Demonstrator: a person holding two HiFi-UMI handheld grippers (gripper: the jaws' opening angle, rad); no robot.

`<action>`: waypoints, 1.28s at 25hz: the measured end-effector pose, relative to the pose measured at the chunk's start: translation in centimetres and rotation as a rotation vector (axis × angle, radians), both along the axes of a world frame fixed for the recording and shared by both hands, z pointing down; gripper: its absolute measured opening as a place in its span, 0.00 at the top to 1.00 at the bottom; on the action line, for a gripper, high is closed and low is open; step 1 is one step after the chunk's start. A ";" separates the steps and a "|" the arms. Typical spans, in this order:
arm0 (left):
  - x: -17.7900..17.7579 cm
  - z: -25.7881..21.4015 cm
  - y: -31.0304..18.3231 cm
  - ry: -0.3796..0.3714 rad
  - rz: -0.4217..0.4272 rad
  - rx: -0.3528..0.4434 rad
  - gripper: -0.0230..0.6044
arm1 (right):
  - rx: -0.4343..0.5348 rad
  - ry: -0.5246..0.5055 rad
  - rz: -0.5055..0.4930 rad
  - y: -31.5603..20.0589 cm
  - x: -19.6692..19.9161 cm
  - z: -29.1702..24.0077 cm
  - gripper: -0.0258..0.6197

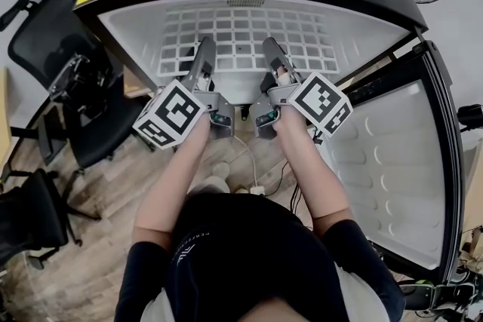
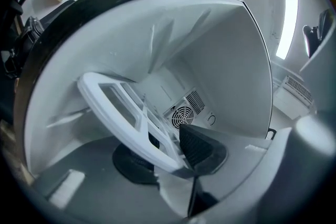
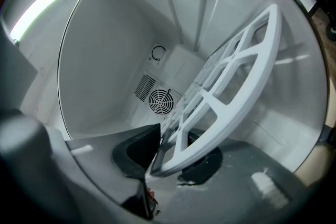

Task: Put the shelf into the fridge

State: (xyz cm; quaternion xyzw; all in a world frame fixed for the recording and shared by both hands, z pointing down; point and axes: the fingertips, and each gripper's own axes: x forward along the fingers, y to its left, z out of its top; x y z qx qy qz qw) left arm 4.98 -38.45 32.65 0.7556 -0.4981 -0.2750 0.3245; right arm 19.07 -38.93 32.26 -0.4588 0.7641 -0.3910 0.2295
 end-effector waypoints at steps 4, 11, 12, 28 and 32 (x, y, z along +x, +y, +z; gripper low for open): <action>-0.1 0.0 -0.4 -0.001 -0.009 0.006 0.75 | 0.006 0.006 0.003 -0.4 0.0 0.0 0.81; 0.0 0.0 -0.6 0.008 0.005 0.009 0.75 | 0.005 0.004 0.005 -0.5 0.0 0.0 0.81; 0.0 0.0 -0.6 0.014 0.010 0.005 0.75 | 0.004 -0.001 0.001 -0.5 0.0 0.0 0.81; -0.5 0.1 3.2 0.066 0.017 -0.010 0.75 | -0.027 -0.007 0.025 3.6 0.6 0.3 0.77; -0.5 0.4 4.4 0.058 0.026 -0.017 0.78 | -0.032 -0.011 0.034 4.7 1.0 0.5 0.77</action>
